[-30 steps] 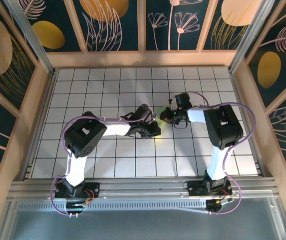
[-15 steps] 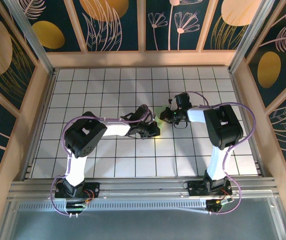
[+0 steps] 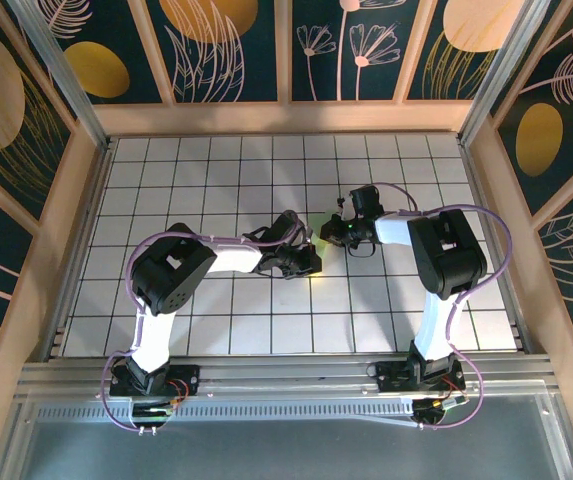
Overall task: Fold a paper plane with a square sheet of paper (fold left side to right side)
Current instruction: Fold the wing for the fifth time at the center of the table.
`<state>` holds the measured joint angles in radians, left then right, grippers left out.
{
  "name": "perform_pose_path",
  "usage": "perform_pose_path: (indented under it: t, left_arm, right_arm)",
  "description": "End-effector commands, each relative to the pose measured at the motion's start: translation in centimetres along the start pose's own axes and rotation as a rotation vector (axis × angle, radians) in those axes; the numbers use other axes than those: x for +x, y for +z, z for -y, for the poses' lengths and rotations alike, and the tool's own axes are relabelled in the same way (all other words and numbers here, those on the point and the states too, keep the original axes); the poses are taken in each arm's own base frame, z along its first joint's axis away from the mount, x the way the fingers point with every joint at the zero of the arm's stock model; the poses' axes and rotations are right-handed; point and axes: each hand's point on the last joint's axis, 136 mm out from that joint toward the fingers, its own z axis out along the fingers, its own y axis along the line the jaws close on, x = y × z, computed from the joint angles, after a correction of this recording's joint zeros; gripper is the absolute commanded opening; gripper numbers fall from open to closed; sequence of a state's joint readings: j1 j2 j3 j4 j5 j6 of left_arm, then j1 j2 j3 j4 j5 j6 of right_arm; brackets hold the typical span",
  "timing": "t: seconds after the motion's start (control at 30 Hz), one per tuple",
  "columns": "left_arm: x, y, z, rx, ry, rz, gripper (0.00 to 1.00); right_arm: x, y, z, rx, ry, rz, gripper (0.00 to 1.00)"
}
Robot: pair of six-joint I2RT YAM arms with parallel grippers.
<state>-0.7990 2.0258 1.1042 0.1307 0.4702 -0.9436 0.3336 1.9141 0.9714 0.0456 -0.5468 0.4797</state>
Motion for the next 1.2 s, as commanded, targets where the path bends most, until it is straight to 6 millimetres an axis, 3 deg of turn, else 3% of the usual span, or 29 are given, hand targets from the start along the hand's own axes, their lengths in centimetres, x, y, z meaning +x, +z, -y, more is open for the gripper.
perform_pose_path:
  t: [0.0, 0.67, 0.93, 1.17]
  left_arm:
    - [1.8, 0.9, -2.3, -0.074, -0.017, -0.053, 0.05]
    - [6.3, 0.1, -3.6, -0.151, 0.002, -0.125, 0.05]
    - [6.9, -0.2, -1.7, -0.08, 0.006, -0.122, 0.05]
    - [3.8, -3.8, 3.1, 0.039, 0.063, -0.013, 0.04]
  right_arm:
    - [4.7, 1.6, 5.8, 0.211, 0.079, -0.128, 0.0]
    - [5.1, 1.6, 6.0, 0.229, 0.077, -0.137, 0.0]
    - [5.2, 1.8, 6.1, 0.232, 0.074, -0.144, 0.0]
    - [5.3, 1.9, 5.9, 0.231, 0.073, -0.145, 0.0]
